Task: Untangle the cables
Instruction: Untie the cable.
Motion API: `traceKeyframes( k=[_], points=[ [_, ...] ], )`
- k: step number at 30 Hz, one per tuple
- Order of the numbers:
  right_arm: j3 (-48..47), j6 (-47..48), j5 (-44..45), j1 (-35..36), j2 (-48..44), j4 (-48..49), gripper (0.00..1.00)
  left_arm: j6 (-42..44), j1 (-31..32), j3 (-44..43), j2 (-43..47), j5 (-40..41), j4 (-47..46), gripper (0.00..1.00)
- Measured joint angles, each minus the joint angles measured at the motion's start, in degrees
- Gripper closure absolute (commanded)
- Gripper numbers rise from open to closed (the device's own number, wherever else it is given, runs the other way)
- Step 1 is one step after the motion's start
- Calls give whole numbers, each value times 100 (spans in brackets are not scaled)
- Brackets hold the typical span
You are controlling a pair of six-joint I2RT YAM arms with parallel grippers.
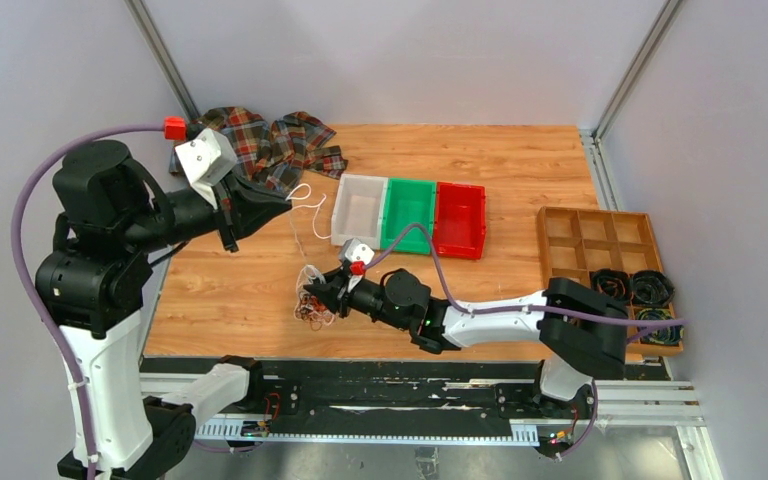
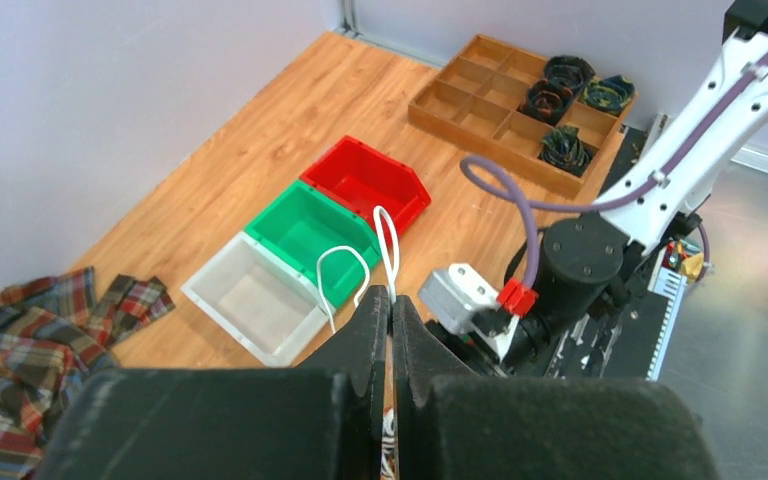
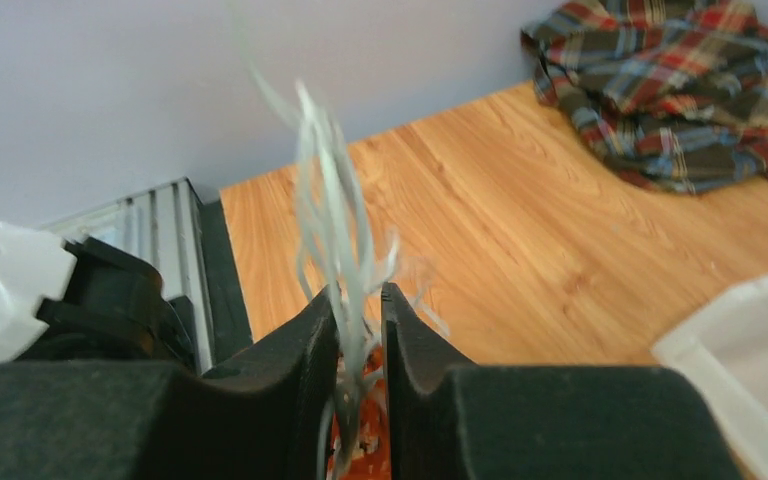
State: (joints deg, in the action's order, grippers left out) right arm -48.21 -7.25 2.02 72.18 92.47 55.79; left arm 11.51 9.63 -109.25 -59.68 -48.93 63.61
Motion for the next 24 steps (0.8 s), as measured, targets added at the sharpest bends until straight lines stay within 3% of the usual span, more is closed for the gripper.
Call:
traceKeyframes(
  k=[11, 19, 24],
  points=[
    [704, -240, 796, 0, 627, 450, 88, -131, 0, -957, -393, 66, -9, 100],
    [1019, -468, 1427, 0, 949, 584, 87, -181, 0, -2247, -883, 448, -168, 100],
    [1241, -586, 1825, 0, 981, 610, 83, -216, 0, -2586, -994, 981, -551, 100]
  ],
)
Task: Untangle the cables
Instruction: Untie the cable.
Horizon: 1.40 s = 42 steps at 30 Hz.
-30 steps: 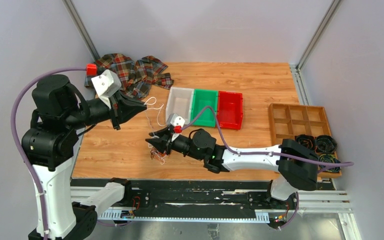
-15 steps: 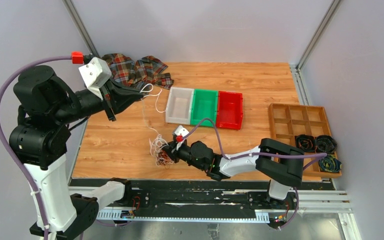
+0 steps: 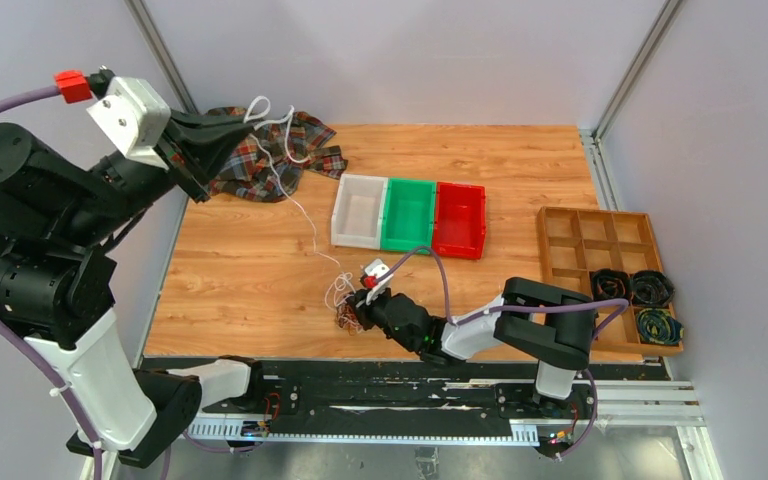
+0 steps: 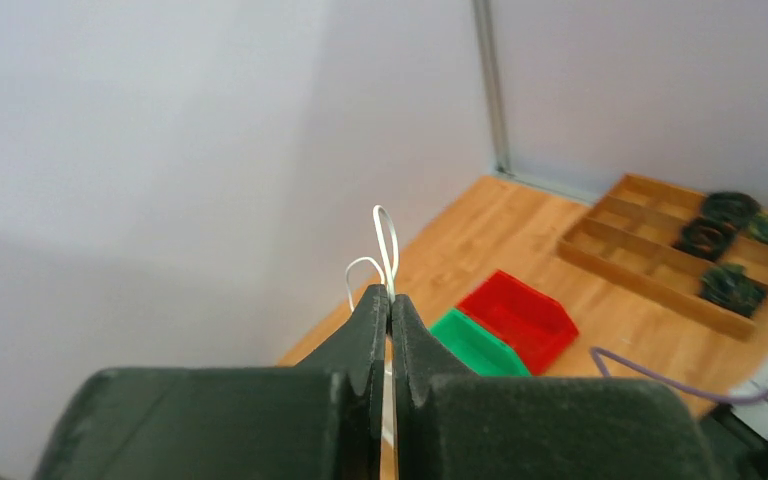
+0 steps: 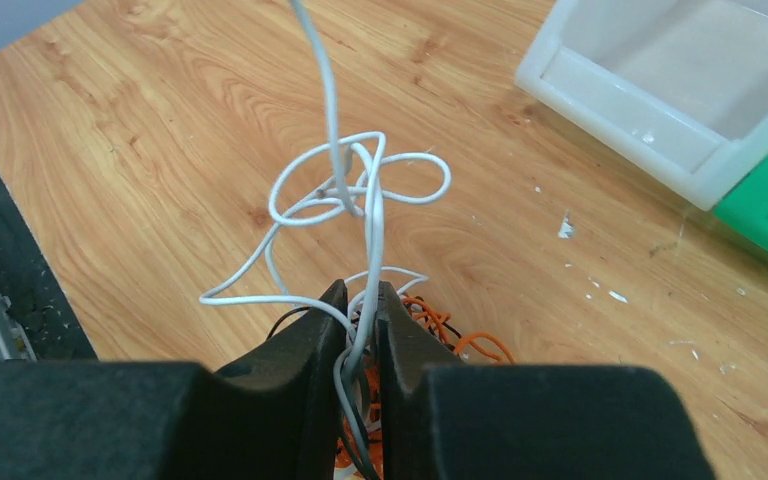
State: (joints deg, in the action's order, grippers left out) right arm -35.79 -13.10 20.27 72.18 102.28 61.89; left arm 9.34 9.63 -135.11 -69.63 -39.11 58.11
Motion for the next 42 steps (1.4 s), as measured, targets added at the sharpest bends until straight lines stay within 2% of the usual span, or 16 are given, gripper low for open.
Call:
traceKeyframes(
  k=[10, 13, 20, 22, 26, 31, 38, 40, 42],
  points=[
    [144, -221, 341, 0, 0, 15, 64, -229, 0, -90, -46, 1731, -1888, 100],
    [238, -286, 428, 0, 2, 55, 53, -308, 0, -20, -22, 2269, -2402, 99],
    [339, -354, 466, 0, -323, -61, 39, -540, 0, 380, 70, 2629, -2907, 100],
    [339, -317, 448, 0, -643, -186, 32, -597, 0, 431, 66, 2817, -3150, 100],
    [339, -160, 245, 0, -1329, -442, 27, -767, 0, 138, -76, 2782, -3283, 100],
    [87, 168, -177, 0, -1971, -881, 26, -1095, 0, 470, 138, 2297, -3213, 100],
    [-1056, 632, -1137, -44, -1753, -1384, 28, -1287, 0, 748, 382, 1862, -2981, 100],
    [-1259, 680, -1495, -111, -1539, -1495, 34, -1255, 0, 874, 459, 1805, -2905, 99],
    [-1386, 706, -1788, -212, -1307, -1644, 51, -1198, 0, 955, 514, 1766, -2815, 100]
  ],
)
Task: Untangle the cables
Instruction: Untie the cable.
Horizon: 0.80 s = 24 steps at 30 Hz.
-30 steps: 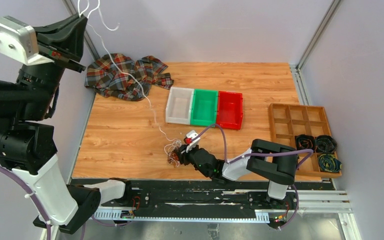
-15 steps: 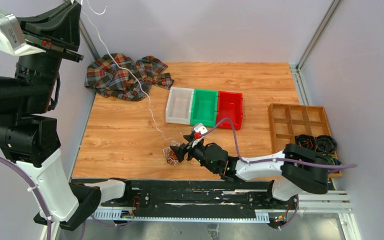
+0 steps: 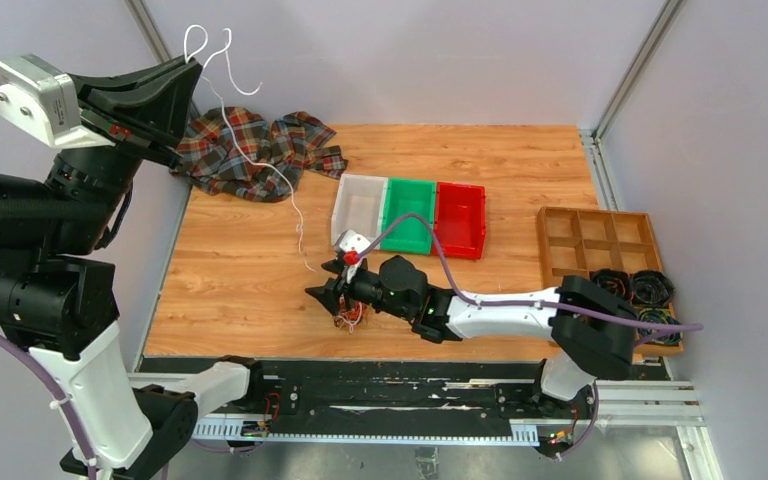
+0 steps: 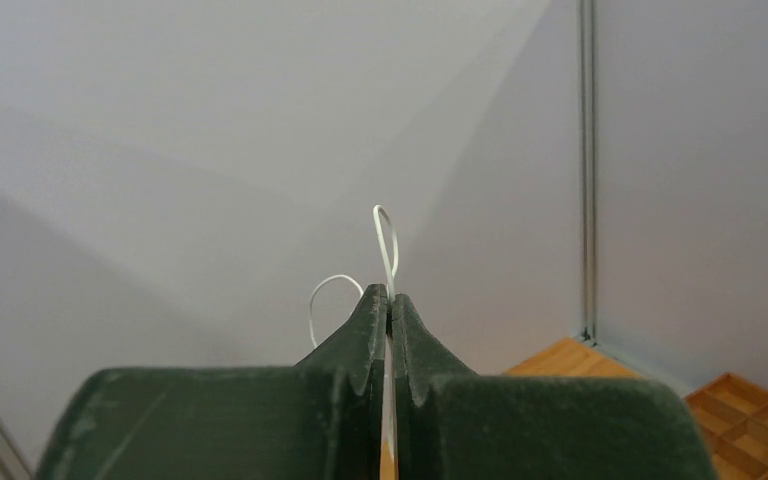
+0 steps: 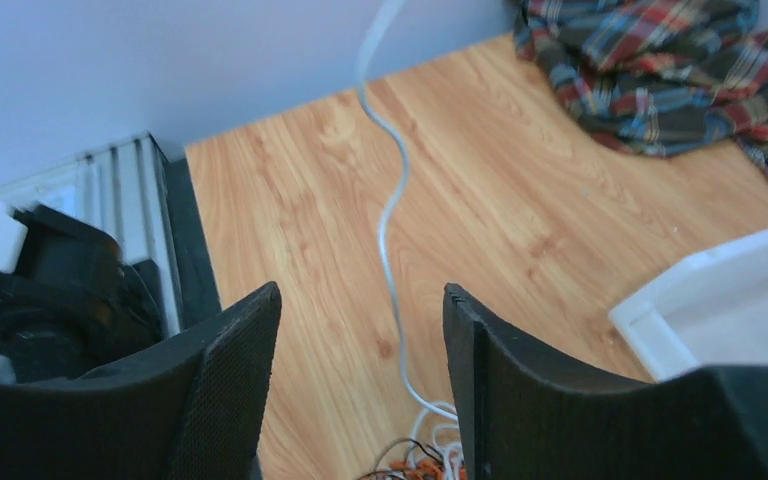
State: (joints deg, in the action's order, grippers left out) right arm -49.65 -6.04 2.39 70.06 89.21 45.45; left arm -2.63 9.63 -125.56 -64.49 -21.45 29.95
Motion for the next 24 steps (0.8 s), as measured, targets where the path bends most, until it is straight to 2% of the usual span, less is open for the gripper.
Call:
traceKeyframes(
  k=[2, 6, 15, 24],
  points=[
    [-48, 48, -201, -111, 208, -186, 73, 79, 0, 4, 24, -20, 81, 100],
    [-48, 175, -291, -238, 280, -492, 99, 179, 0, 138, 129, -46, 203, 100],
    [-315, 656, -334, -374, -426, -896, 99, 374, 0, 1615, 901, -153, 579, 100],
    [-837, 745, -380, -549, -1115, -992, 100, 509, 0, 4304, 2210, -612, 1040, 100]
  ],
)
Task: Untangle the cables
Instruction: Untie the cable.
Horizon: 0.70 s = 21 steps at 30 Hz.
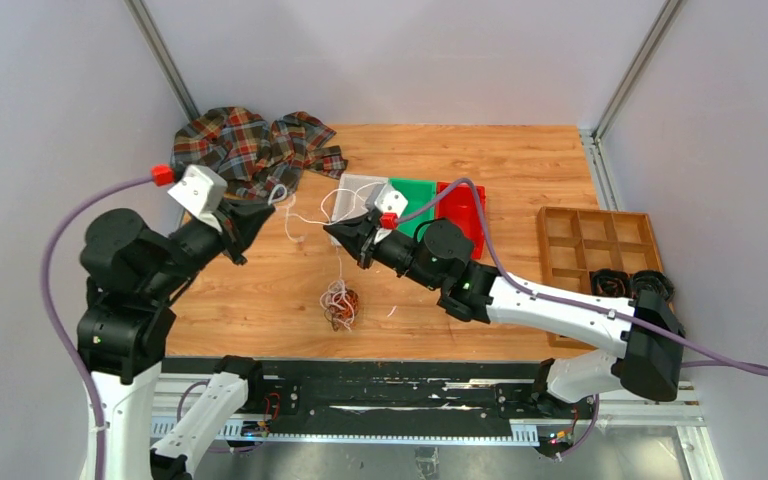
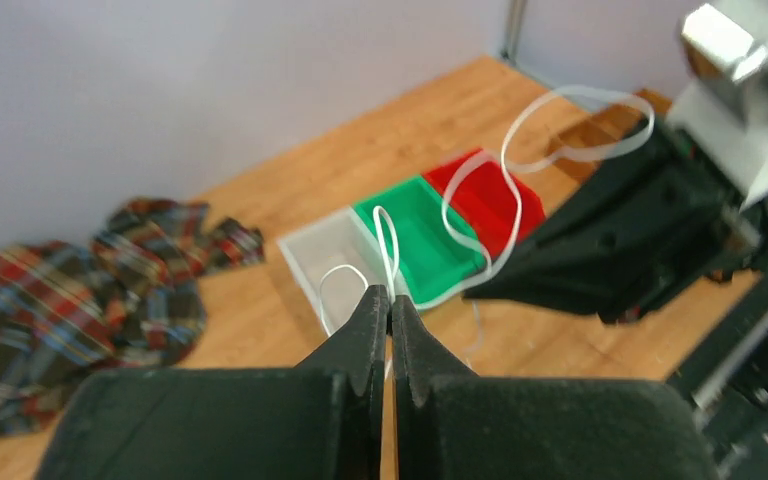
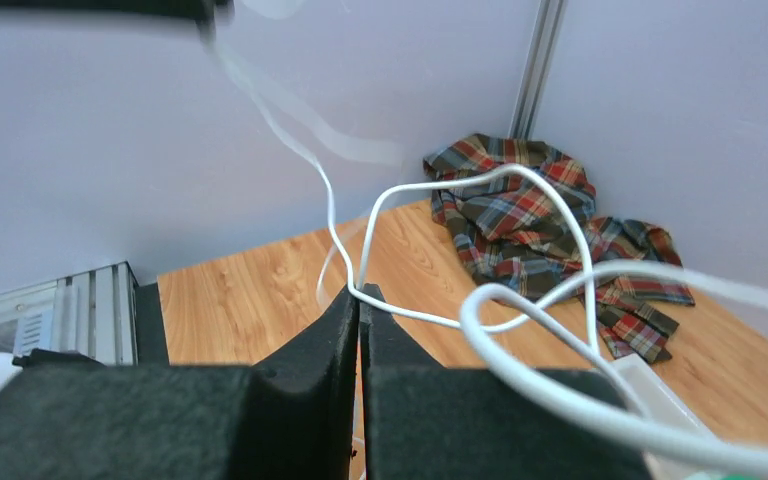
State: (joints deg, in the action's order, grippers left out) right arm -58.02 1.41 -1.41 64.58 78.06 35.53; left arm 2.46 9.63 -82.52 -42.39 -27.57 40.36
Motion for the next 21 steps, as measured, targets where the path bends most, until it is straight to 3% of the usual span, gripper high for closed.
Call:
traceKeyframes(
  k=[5, 14, 21],
  points=[
    [-343, 2, -68, -42, -63, -151, 100, -190, 0, 835, 269, -494, 184, 99],
    [-1613, -109, -365, -221, -168, -813, 99, -358, 0, 970, 302, -1532, 146, 98],
    [-2098, -509, -857, -221, -44, -1143, 99, -566, 0, 1698, 562, -1886, -291, 90]
  ],
)
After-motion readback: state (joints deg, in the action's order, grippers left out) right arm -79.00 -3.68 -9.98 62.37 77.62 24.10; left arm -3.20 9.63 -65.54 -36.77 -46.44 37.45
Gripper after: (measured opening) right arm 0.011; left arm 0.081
